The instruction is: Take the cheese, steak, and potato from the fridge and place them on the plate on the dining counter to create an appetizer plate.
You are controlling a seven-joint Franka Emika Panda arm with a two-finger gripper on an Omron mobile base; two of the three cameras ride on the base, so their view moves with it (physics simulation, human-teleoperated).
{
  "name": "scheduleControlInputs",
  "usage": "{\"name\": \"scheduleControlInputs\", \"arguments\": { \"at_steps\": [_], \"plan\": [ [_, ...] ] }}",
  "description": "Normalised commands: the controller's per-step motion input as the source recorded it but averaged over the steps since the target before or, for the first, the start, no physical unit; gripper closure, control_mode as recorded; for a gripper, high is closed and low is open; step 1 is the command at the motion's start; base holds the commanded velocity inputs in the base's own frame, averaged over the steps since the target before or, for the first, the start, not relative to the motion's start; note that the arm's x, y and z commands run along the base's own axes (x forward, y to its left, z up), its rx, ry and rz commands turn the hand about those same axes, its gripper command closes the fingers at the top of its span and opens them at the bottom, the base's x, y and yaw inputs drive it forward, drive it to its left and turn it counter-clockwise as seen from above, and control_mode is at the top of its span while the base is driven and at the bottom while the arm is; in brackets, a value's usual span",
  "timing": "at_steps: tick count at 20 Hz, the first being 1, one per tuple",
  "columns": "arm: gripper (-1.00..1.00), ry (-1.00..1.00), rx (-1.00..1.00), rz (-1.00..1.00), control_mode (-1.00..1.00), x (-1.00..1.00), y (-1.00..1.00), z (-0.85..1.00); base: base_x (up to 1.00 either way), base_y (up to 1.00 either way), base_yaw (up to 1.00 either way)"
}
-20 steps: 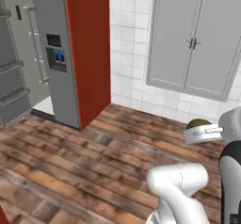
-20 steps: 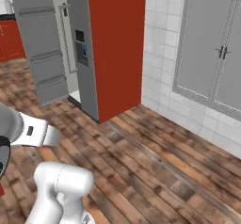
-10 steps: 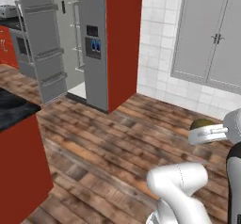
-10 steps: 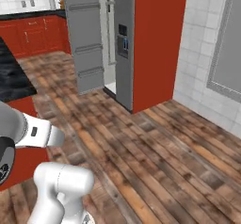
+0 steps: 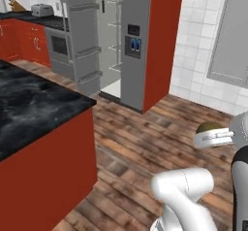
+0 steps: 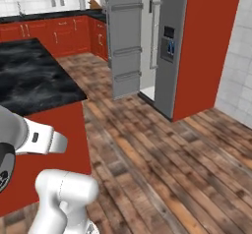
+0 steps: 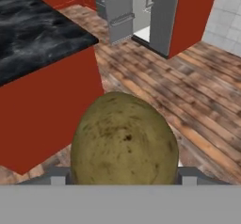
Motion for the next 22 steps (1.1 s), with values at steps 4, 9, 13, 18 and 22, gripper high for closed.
{"name": "scheduleControlInputs", "arguments": {
  "at_steps": [4,9,13,18,22],
  "plan": [
    [1.00,0.00,0.00,0.00,1.00,0.00,0.00,0.00,0.00,1.00,0.13],
    [1.00,0.00,0.00,0.00,1.00,0.00,0.00,0.00,-0.41,1.00,0.11],
    [1.00,0.00,0.00,0.00,1.00,0.00,0.00,0.00,-0.66,1.00,0.06],
    [1.00,0.00,0.00,0.00,1.00,0.00,0.00,0.00,-0.61,1.00,0.02],
    [1.00,0.00,0.00,0.00,1.00,0.00,0.00,0.00,-0.14,1.00,0.00]
  ]
}}
